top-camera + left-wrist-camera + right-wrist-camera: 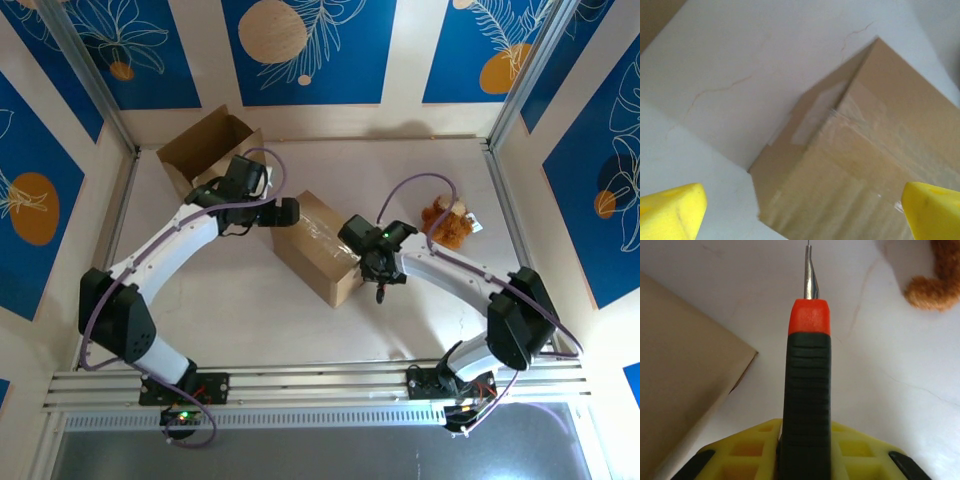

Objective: Unpack the express box

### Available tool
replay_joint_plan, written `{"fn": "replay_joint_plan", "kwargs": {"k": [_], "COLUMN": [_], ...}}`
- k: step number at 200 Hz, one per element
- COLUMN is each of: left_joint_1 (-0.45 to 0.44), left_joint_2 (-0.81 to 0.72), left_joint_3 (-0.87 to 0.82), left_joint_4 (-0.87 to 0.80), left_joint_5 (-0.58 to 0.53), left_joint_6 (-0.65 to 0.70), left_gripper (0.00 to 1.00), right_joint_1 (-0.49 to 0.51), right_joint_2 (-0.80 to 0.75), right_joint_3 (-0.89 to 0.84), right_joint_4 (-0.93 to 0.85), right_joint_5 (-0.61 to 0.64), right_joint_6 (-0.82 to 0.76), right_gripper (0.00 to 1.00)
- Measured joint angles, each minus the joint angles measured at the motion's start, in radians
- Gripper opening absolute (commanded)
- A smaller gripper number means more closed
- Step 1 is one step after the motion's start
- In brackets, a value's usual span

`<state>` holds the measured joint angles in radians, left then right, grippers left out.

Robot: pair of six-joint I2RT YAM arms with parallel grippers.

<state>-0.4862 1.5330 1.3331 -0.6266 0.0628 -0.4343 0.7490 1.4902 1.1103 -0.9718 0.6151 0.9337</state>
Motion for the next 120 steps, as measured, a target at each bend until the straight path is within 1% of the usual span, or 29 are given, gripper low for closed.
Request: {"fn": "replay_joint_plan", "kwargs": {"k": [32, 74, 120], "left_joint_1": [0.003, 0.010, 0.011], "left_joint_2": [-0.015, -0.015, -0.021], "left_joint_3": [-0.035, -0.056, -0.151], "left_joint_4": [0.008, 0.061, 0.223], "left_joint_5": [-0.023, -0.038, -0.095], "left_joint_6": [-0.042, -0.105, -0.167], "left_gripper": [1.00, 1.00, 1.00], "right_joint_1": [-0.004, 0.000, 0.035], "right_joint_2": [0.061, 0.097, 0.126], "right_joint_3": [0.064, 0.095, 0.101], "right_joint_4": [0.052, 0.079, 0.090], "right_joint_5": [0.007, 0.006, -0.005], "right_joint_6": [-0.043, -0.061, -0.061], "right_gripper": [0.00, 0.00, 0.00]}}
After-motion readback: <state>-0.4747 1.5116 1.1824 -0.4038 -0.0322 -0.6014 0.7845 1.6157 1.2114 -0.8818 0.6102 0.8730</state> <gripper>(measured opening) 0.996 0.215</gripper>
